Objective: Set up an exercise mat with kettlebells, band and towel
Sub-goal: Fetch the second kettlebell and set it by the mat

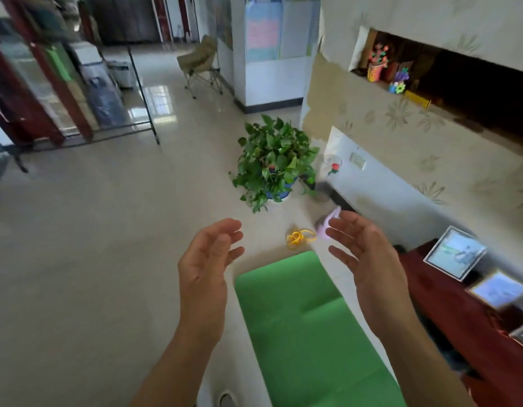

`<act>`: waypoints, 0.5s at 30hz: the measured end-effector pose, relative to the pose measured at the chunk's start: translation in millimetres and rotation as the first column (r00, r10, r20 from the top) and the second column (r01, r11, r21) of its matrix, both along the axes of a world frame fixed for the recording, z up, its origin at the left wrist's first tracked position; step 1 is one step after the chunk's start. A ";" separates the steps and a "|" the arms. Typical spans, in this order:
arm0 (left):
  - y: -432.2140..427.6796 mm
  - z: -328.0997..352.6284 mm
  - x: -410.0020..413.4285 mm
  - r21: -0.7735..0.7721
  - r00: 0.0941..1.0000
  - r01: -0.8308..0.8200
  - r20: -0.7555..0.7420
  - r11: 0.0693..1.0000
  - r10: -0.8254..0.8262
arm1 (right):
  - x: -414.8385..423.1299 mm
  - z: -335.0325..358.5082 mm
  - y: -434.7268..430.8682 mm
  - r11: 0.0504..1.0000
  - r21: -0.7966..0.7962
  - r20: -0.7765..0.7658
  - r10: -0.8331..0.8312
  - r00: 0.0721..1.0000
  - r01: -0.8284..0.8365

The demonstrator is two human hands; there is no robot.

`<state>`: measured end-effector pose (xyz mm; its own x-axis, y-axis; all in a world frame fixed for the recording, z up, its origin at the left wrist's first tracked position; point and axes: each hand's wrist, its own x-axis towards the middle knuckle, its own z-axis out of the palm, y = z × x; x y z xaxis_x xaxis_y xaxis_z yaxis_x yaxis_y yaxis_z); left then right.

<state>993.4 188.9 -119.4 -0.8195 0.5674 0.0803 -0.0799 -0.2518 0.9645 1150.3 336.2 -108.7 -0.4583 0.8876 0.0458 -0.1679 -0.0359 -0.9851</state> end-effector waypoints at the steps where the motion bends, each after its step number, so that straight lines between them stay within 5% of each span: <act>1: -0.8 0.2 -20.4 0.017 1.000 -0.006 0.019 1.000 0.006 | -20.4 1.4 3.3 1.000 0.000 -0.002 -0.009 1.000 0.009; 15: 33.7 -2.8 -250.3 -0.060 1.000 -0.013 -0.012 0.998 0.012 | -251.4 5.1 53.8 0.996 0.018 -0.009 0.083 0.997 -0.083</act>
<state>743.1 222.6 -122.3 -0.8259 0.5611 0.0554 -0.0660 -0.1939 0.9788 898.9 390.0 -103.7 -0.5296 0.8457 0.0659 -0.1743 -0.0325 -0.9842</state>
